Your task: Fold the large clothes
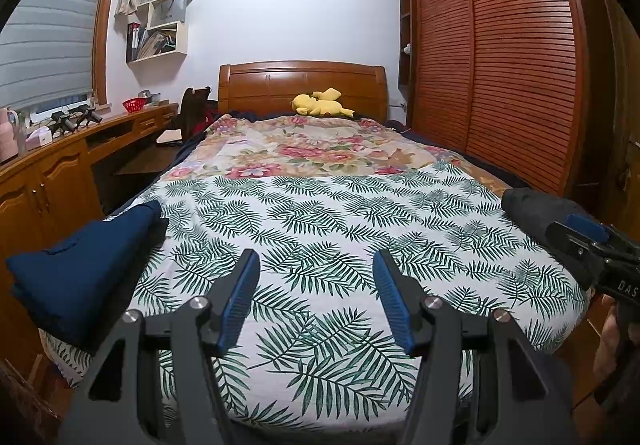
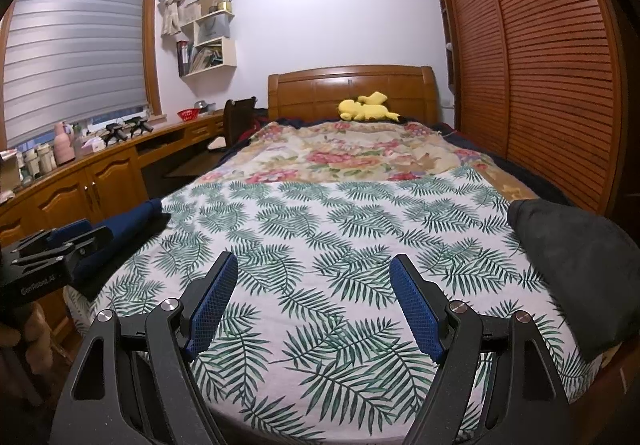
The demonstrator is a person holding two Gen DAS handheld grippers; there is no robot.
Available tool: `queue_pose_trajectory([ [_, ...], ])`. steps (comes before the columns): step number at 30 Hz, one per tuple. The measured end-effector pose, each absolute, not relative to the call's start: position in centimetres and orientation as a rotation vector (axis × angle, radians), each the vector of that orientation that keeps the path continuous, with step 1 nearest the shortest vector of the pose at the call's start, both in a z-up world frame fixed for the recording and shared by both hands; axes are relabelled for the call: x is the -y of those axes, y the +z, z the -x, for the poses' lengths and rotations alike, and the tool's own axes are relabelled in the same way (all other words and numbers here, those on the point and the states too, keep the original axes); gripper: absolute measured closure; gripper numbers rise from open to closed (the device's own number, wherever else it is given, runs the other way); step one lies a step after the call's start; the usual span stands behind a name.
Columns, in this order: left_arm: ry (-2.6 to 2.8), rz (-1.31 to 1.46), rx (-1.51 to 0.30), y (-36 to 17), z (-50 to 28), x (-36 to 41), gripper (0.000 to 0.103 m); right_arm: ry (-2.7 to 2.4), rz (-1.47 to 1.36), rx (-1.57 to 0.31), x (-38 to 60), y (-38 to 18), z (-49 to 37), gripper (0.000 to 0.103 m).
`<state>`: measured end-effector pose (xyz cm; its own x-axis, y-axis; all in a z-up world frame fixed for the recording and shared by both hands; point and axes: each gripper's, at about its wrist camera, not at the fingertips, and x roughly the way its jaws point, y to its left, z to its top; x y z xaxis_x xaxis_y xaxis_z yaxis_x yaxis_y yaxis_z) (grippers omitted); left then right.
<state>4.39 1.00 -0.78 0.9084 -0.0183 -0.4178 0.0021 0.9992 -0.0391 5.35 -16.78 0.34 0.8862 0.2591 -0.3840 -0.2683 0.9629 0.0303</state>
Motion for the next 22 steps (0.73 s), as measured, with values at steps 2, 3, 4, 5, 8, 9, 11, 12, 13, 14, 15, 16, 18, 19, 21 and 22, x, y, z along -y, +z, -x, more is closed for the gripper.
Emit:
queue_pose_trajectory([
  [2,-0.012,0.037,-0.431,-0.73,-4.33,-0.88,0.045,0.277,0.024,-0.397,16.77,0.31,-5.35,0.023],
  [3,-0.013,0.038,-0.431,-0.72,-4.29,-0.84,0.045,0.276,0.025,-0.396,16.71,0.32,-5.29,0.023],
  [4,-0.012,0.037,-0.430,-0.73,-4.30,-0.84,0.045,0.277,0.025,-0.396,16.64,0.33,-5.23,0.023],
  [5,-0.013,0.037,-0.429,-0.71,-4.27,-0.79,0.045,0.279,0.023,-0.397,16.73,0.31,-5.29,0.023],
  [8,-0.011,0.036,-0.426,-0.68,-4.12,-0.73,0.045,0.279,0.025,-0.397,16.65,0.28,-5.18,0.023],
  [9,-0.010,0.035,-0.424,-0.66,-4.10,-0.69,0.045,0.279,0.025,-0.398,16.65,0.28,-5.20,0.023],
  [11,-0.009,0.035,-0.422,-0.64,-4.04,-0.69,0.045,0.279,0.023,-0.398,16.64,0.28,-5.18,0.023],
  [12,-0.010,0.036,-0.422,-0.66,-4.02,-0.66,0.045,0.279,0.023,-0.398,16.58,0.29,-5.13,0.023],
  [13,-0.009,0.036,-0.422,-0.67,-4.02,-0.64,0.045,0.279,0.024,-0.398,16.53,0.29,-5.09,0.023],
  [14,-0.009,0.035,-0.422,-0.67,-4.01,-0.61,0.045,0.279,0.024,-0.398,16.64,0.29,-5.18,0.023],
  [15,-0.009,0.035,-0.422,-0.66,-4.01,-0.65,0.045,0.279,0.024,-0.397,16.64,0.29,-5.19,0.023],
  [16,-0.008,0.035,-0.422,-0.66,-4.02,-0.64,0.045,0.279,0.024,-0.397,16.54,0.30,-5.09,0.023],
  [18,-0.008,0.035,-0.423,-0.66,-4.00,-0.65,0.045,0.279,0.023,-0.399,16.57,0.29,-5.14,0.023],
  [19,-0.007,0.035,-0.423,-0.65,-3.99,-0.63,0.045,0.279,0.023,-0.399,16.54,0.31,-5.09,0.023],
  [21,-0.008,0.036,-0.423,-0.66,-3.99,-0.64,0.045,0.279,0.023,-0.398,16.58,0.31,-5.12,0.023],
  [22,-0.008,0.035,-0.422,-0.66,-3.98,-0.65,0.045,0.279,0.023,-0.397,16.64,0.30,-5.18,0.023],
])
